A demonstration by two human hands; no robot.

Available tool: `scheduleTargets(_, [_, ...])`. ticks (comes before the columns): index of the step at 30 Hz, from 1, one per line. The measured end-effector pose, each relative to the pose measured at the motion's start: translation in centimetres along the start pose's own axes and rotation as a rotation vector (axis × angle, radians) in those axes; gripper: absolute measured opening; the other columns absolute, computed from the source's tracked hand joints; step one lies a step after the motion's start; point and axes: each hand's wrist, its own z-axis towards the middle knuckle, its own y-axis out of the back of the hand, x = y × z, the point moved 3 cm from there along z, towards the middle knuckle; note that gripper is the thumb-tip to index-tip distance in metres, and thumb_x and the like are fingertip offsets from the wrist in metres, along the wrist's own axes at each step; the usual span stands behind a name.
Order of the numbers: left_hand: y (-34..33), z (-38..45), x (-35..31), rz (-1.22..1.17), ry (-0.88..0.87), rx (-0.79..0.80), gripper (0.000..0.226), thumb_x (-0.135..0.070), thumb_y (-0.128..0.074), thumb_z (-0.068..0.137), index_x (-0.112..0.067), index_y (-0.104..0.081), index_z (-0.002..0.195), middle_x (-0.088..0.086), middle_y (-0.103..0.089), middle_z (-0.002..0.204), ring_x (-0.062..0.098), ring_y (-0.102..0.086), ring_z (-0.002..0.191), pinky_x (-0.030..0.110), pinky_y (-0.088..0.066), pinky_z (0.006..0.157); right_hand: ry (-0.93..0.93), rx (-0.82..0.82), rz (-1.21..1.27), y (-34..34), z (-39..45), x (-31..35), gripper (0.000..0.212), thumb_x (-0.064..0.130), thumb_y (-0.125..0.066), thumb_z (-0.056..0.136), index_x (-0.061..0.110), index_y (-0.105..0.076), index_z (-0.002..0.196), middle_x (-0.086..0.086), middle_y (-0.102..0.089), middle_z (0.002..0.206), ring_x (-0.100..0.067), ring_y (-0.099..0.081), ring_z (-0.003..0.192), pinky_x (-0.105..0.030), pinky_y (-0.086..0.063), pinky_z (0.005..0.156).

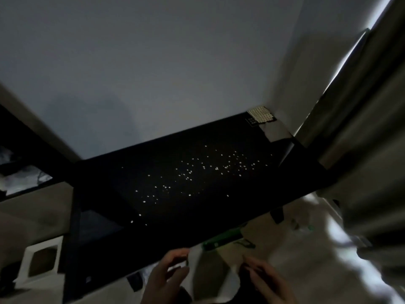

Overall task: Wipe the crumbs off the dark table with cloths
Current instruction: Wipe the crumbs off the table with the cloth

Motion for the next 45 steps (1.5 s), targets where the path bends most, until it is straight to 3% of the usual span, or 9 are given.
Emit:
scheduleTargets(3, [-3.6,1.4,-1.8,0.011,0.001,0.004,0.039,-0.001,-0.065,0.09,-0.037,-0.073,0.105,-0.004,-0.074,0.113,0.012,-0.067,0.111,0.032,-0.052,0.098,0.034,0.055,0.018,3.7,2.3,2.4,0.025,0.015,-0.075,0.09,0.025,-0.078,0.112,0.008,-0.078,0.115,-0.006,-0.069,0.115,-0.017,-0.055,0.094])
scheduleTargets(6, [-6.9,2.9,-3.0,-0.006,-0.006,-0.04,0.036,-0.002,-0.065,0.091,-0.032,-0.073,0.109,0.002,-0.073,0.115,0.018,-0.067,0.113,0.044,-0.051,0.102,0.054,0.053,-0.006,7.7,4.4,4.1,0.058,0.074,-0.088,0.051,0.048,-0.079,0.103,0.011,-0.079,0.111,0.0,-0.071,0.106,-0.014,-0.056,0.084])
scheduleTargets(8, [-9.2,3.4,-4.4,-0.022,-0.033,-0.061,0.03,-0.015,-0.067,0.086,-0.033,-0.072,0.109,0.0,-0.073,0.115,0.016,-0.067,0.114,0.04,-0.052,0.1,0.056,0.116,-0.01,10.0,5.7,5.1,0.073,0.084,-0.082,0.047,0.051,-0.074,0.111,0.007,-0.077,0.117,-0.004,-0.07,0.112,-0.024,-0.057,0.092])
scheduleTargets(10, [-11.0,3.5,-5.3,-0.042,-0.054,-0.103,0.035,-0.032,-0.064,0.077,-0.03,-0.072,0.111,-0.001,-0.072,0.117,0.015,-0.066,0.115,0.034,-0.053,0.097,0.073,0.109,-0.062,12.1,7.1,6.3,0.067,0.077,-0.08,0.062,0.043,-0.073,0.119,0.005,-0.076,0.119,-0.009,-0.069,0.116,-0.031,-0.055,0.096])
scheduleTargets(15, [-13.4,3.0,-5.7,-0.061,-0.057,-0.148,0.043,-0.043,-0.062,0.072,-0.031,-0.071,0.113,-0.001,-0.071,0.12,0.015,-0.064,0.119,0.038,-0.049,0.102,0.163,0.129,-0.116,14.4,10.0,9.0,0.036,-0.001,-0.06,0.097,0.018,-0.068,0.127,0.004,-0.076,0.121,-0.013,-0.068,0.119,-0.017,-0.054,0.091])
scheduleTargets(22, [-13.5,3.9,-6.5,-0.047,-0.026,-0.182,0.047,-0.045,-0.063,0.074,-0.032,-0.069,0.118,0.001,-0.07,0.122,0.017,-0.064,0.119,0.042,-0.048,0.103,0.146,0.151,-0.058,14.1,11.8,10.2,0.036,0.022,-0.067,0.087,0.031,-0.073,0.122,0.004,-0.075,0.122,-0.009,-0.067,0.12,-0.019,-0.055,0.092])
scheduleTargets(28, [-13.6,7.6,-9.0,-0.056,-0.104,-0.08,0.035,-0.01,-0.06,0.095,-0.027,-0.065,0.125,-0.001,-0.07,0.122,0.013,-0.065,0.118,0.036,-0.05,0.1,0.122,0.118,-0.045,14.2,13.1,10.0,0.038,-0.004,-0.057,0.097,0.02,-0.067,0.125,0.008,-0.075,0.121,-0.012,-0.066,0.121,-0.017,-0.055,0.089])
scheduleTargets(37, [-12.6,13.5,-11.5,-0.044,-0.16,0.018,0.038,-0.002,-0.057,0.095,-0.023,-0.064,0.126,-0.003,-0.069,0.122,0.007,-0.065,0.117,0.018,-0.053,0.092,0.13,0.011,-0.082,14.2,15.8,11.4,0.04,-0.004,-0.058,0.097,0.024,-0.071,0.123,0.007,-0.075,0.12,-0.006,-0.067,0.117,-0.013,-0.054,0.085])
scheduleTargets(45, [-13.4,16.4,-13.0,0.015,-0.158,0.055,0.042,-0.025,-0.059,0.087,-0.027,-0.063,0.129,-0.002,-0.067,0.127,0.013,-0.062,0.123,0.034,-0.052,0.102,0.131,0.001,-0.086,15.1,18.7,14.1,0.036,-0.002,-0.056,0.099,0.019,-0.068,0.126,0.009,-0.075,0.12,-0.004,-0.066,0.118,-0.011,-0.052,0.085])
